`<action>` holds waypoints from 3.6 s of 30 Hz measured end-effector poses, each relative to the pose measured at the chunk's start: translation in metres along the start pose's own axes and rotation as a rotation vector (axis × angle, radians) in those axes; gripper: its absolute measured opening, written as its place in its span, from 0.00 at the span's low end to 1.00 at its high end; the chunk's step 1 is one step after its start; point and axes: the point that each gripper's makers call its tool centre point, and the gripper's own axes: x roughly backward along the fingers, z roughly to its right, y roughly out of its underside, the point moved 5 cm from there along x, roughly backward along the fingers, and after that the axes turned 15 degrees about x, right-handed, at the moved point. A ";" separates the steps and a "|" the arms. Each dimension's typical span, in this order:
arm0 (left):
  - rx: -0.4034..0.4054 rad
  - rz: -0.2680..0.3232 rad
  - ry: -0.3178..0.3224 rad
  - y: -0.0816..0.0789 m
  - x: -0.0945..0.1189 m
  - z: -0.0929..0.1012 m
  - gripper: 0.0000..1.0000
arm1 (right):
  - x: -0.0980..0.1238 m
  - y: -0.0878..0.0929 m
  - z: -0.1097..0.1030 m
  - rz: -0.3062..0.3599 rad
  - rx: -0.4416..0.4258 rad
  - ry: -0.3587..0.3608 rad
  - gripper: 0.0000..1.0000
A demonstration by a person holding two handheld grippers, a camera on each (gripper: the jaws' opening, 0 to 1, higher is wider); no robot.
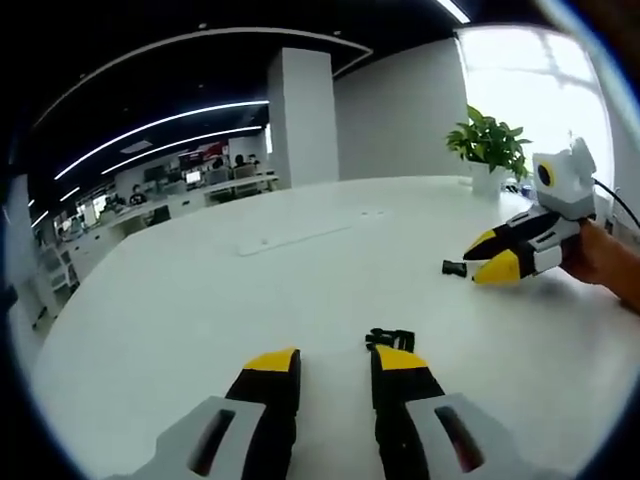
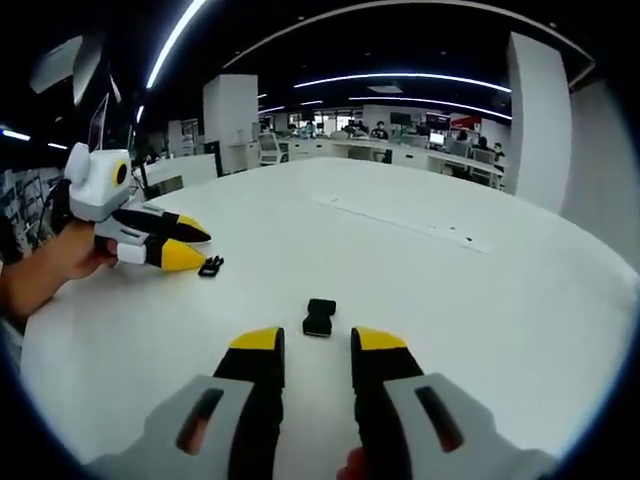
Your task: Snap the two parts of the plastic buckle together until the buckle closes and remains connected.
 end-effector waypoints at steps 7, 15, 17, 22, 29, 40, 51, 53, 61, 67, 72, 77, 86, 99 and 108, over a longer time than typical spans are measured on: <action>-0.004 0.000 -0.007 -0.003 -0.008 0.000 0.28 | -0.002 0.000 -0.002 -0.007 0.010 -0.001 0.26; -0.013 -0.001 0.001 -0.005 -0.015 0.004 0.28 | -0.002 0.000 -0.002 -0.007 0.014 0.001 0.26; -0.010 0.001 0.003 -0.005 -0.016 0.004 0.28 | -0.002 0.000 -0.002 -0.006 0.014 0.001 0.26; 0.015 0.006 0.006 -0.006 -0.009 0.006 0.28 | -0.002 0.000 -0.003 -0.005 0.014 0.000 0.26; 0.036 0.040 0.049 -0.010 0.003 0.023 0.28 | -0.002 0.000 -0.002 -0.004 0.014 0.000 0.26; 0.021 -0.002 0.061 0.002 -0.009 0.039 0.29 | -0.002 0.000 -0.003 -0.002 0.017 0.002 0.26; 0.030 -0.013 0.031 0.005 -0.004 0.032 0.28 | -0.002 0.000 -0.003 0.000 0.018 0.002 0.26; 0.032 -0.013 0.029 0.006 -0.003 0.031 0.28 | -0.002 0.000 -0.003 0.000 0.017 0.003 0.26; 0.044 -0.012 0.021 0.007 0.006 0.028 0.28 | -0.001 0.000 -0.003 -0.001 0.014 0.008 0.26; 0.057 -0.012 0.023 0.008 0.007 0.027 0.23 | -0.001 0.001 -0.003 -0.001 0.017 0.015 0.26; 0.061 -0.009 0.026 0.008 0.004 0.031 0.23 | -0.001 0.001 -0.002 0.004 0.018 0.022 0.26; 0.056 -0.011 0.024 0.008 0.002 0.034 0.21 | -0.002 0.001 -0.002 0.002 0.019 0.025 0.25; 0.074 -0.014 0.020 0.007 -0.001 0.029 0.17 | -0.005 -0.001 -0.006 0.004 0.024 0.037 0.22; 0.063 -0.008 0.004 0.007 -0.005 0.027 0.14 | -0.006 -0.001 -0.004 -0.014 -0.006 0.073 0.18; 0.060 -0.008 0.004 0.007 -0.006 0.028 0.12 | -0.005 -0.001 -0.003 -0.022 -0.021 0.087 0.17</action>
